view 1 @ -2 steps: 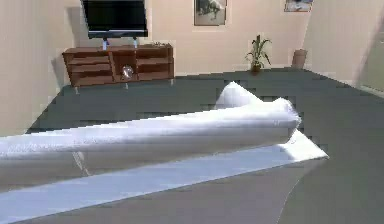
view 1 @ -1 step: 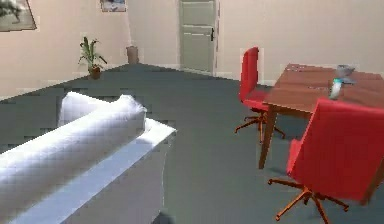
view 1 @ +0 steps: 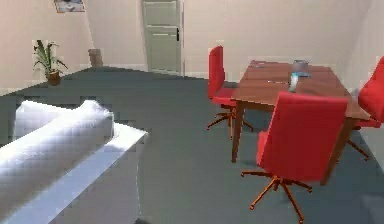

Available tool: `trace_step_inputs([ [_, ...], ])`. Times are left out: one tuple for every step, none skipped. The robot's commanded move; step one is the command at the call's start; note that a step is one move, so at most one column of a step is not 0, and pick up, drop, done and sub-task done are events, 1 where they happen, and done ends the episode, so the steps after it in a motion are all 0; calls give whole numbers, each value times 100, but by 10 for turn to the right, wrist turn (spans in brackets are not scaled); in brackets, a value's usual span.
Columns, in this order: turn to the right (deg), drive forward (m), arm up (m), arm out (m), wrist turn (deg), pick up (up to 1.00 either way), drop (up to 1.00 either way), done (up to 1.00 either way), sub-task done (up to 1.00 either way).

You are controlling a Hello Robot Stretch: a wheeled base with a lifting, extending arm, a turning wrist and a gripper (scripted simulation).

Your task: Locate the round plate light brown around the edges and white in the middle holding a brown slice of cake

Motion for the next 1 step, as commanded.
trace_step_inputs([
  [0, 80, 0, 0, 0, 0, 0, 0, 0],
])
